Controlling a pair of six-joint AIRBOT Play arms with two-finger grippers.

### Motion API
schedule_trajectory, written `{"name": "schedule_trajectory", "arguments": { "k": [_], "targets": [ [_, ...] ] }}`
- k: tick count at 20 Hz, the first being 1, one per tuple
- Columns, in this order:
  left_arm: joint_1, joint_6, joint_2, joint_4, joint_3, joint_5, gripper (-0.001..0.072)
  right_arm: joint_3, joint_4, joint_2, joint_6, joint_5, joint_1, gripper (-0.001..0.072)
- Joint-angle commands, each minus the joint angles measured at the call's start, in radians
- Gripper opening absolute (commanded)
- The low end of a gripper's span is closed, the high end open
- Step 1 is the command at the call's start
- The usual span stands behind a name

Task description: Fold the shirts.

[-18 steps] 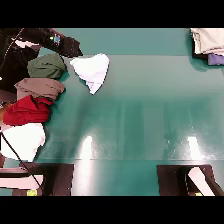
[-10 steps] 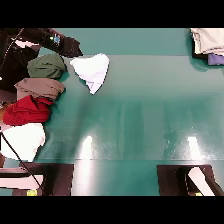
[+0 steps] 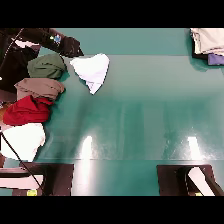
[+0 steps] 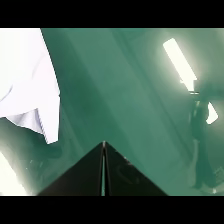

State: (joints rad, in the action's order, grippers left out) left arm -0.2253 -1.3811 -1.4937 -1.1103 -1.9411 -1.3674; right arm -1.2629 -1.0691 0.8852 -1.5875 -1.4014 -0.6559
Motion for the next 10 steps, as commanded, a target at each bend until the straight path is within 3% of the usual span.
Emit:
{"name": "schedule_trajectory", "arguments": {
  "k": [1,3,4,5,6,8,10],
  "targets": [
    [0.0,0.0,0.0,0.017,0.0,0.065,0.0026,-0.001,0.005,0.001,-0.001,0.032,0.001,0.0018],
    [0.0,0.002,0.0,0.017,0.001,0.113,0.0027,-0.001,0.005,0.001,-0.001,0.006,0.001,0.0018],
    [0.0,0.002,-0.003,-0.005,0.002,0.134,0.0084,-0.001,0.006,0.001,-0.001,-0.009,0.001,0.0018],
    [0.0,-0.005,-0.014,-0.05,0.002,0.159,0.0482,-0.001,0.006,0.001,-0.001,-0.024,0.002,0.0018],
    [0.0,-0.052,-0.031,-0.13,0.002,0.177,0.0695,0.0,0.013,0.001,-0.002,-0.031,0.002,0.0018],
    [0.012,-0.102,-0.088,-0.295,0.002,0.202,0.0654,0.0,0.082,0.001,-0.002,-0.032,0.002,0.0018],
    [0.059,-0.142,-0.173,-0.299,0.002,0.234,0.0654,0.0,0.164,0.001,-0.001,-0.023,0.002,0.0018]
  ]
}}
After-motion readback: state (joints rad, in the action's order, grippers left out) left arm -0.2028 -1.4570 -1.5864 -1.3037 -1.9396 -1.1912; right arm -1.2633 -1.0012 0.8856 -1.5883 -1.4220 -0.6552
